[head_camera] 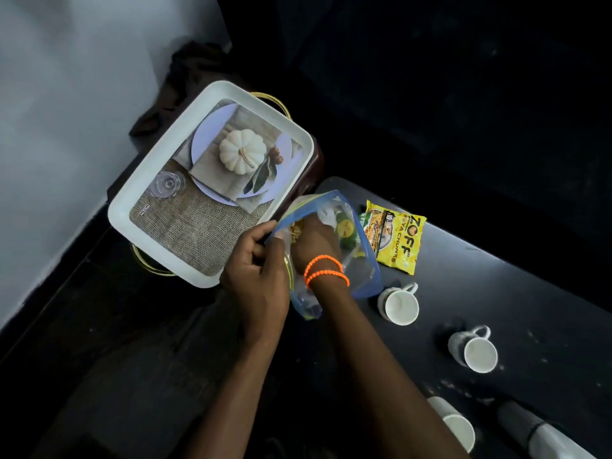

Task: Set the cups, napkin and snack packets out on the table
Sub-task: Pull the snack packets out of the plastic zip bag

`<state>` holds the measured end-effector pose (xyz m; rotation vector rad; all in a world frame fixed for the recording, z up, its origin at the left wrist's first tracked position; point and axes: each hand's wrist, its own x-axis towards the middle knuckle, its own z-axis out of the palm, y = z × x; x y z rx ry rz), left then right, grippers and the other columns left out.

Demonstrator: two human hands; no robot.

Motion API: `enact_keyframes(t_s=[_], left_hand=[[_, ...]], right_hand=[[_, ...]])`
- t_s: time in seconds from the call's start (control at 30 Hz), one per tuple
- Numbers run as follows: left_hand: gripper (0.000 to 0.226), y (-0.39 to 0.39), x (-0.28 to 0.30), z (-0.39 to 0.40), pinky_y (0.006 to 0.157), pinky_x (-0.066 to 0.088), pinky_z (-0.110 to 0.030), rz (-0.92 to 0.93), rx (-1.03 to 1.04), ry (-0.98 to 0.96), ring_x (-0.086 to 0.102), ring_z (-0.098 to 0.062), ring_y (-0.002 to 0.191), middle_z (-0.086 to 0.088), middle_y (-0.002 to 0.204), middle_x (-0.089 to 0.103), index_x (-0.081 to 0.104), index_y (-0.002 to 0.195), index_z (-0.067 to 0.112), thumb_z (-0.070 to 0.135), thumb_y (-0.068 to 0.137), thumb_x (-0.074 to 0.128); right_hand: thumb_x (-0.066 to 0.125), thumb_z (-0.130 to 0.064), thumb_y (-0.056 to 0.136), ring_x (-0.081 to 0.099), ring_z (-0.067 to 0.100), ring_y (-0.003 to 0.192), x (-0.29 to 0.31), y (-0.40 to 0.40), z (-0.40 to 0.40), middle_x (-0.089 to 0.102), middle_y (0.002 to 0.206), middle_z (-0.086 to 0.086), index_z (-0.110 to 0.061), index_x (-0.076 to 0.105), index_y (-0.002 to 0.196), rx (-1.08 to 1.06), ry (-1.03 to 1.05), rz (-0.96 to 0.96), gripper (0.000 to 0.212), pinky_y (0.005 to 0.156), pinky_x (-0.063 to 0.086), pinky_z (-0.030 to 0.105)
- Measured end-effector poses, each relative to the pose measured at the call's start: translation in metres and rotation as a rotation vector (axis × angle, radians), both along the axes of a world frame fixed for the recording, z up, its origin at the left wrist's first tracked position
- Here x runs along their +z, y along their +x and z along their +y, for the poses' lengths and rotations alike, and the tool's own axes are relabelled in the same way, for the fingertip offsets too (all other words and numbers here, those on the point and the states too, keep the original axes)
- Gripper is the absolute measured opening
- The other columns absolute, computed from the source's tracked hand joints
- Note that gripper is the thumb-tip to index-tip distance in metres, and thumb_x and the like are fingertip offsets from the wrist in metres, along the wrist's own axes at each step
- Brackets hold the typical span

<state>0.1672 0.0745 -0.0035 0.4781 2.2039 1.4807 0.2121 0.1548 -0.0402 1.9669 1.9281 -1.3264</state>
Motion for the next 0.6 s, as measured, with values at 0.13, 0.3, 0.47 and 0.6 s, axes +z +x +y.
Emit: enact_keyframes(t_s=[0.13, 0.3, 0.47, 0.6], left_hand=[[0.018, -0.015, -0.009, -0.001, 0.063, 0.05, -0.025, -0.01, 0.069, -0.019, 0.053, -0.004, 0.057, 0.012, 0.06, 0.057, 0.076, 0.102, 0.03, 0.017, 0.091, 0.069], [0.013, -0.031, -0.011, -0.002, 0.061, 0.046, -0.023, -0.02, 0.091, -0.005, 0.05, 0.0, 0.053, 0.017, 0.055, 0.055, 0.076, 0.098, 0.031, 0.022, 0.09, 0.07], [0.027, -0.037, -0.004, -0.004, 0.063, 0.049, -0.024, -0.056, 0.071, 0.056, 0.055, -0.005, 0.06, 0.006, 0.063, 0.059, 0.077, 0.092, 0.038, 0.014, 0.086, 0.067], [0.026, -0.04, 0.0, -0.013, 0.066, 0.048, -0.042, -0.099, 0.022, 0.115, 0.054, -0.024, 0.065, -0.018, 0.073, 0.066, 0.079, 0.092, 0.035, 0.017, 0.079, 0.066]], right_hand=[[0.068, -0.034, 0.086, 0.068, 0.032, 0.101, 0.066, 0.017, -0.019, 0.074, 0.108, 0.006, -0.026, 0.06, 0.122, 0.03, 0.273, 0.109, 0.037, 0.073, 0.047, 0.031], [0.074, -0.016, 0.074, 0.071, 0.01, 0.083, 0.15, 0.069, -0.029, 0.074, 0.094, -0.008, -0.026, 0.065, 0.109, -0.146, 0.418, 0.55, 0.037, 0.073, 0.058, 0.026], [0.082, -0.017, 0.083, 0.074, 0.025, 0.092, 0.111, 0.116, 0.012, 0.075, 0.101, 0.003, -0.011, 0.061, 0.11, -0.612, 0.45, 0.469, 0.035, 0.083, 0.06, 0.053], [0.082, -0.022, 0.08, 0.073, 0.021, 0.092, 0.049, 0.114, 0.025, 0.074, 0.1, 0.0, -0.013, 0.062, 0.112, -0.624, 0.383, 0.342, 0.038, 0.087, 0.061, 0.043]])
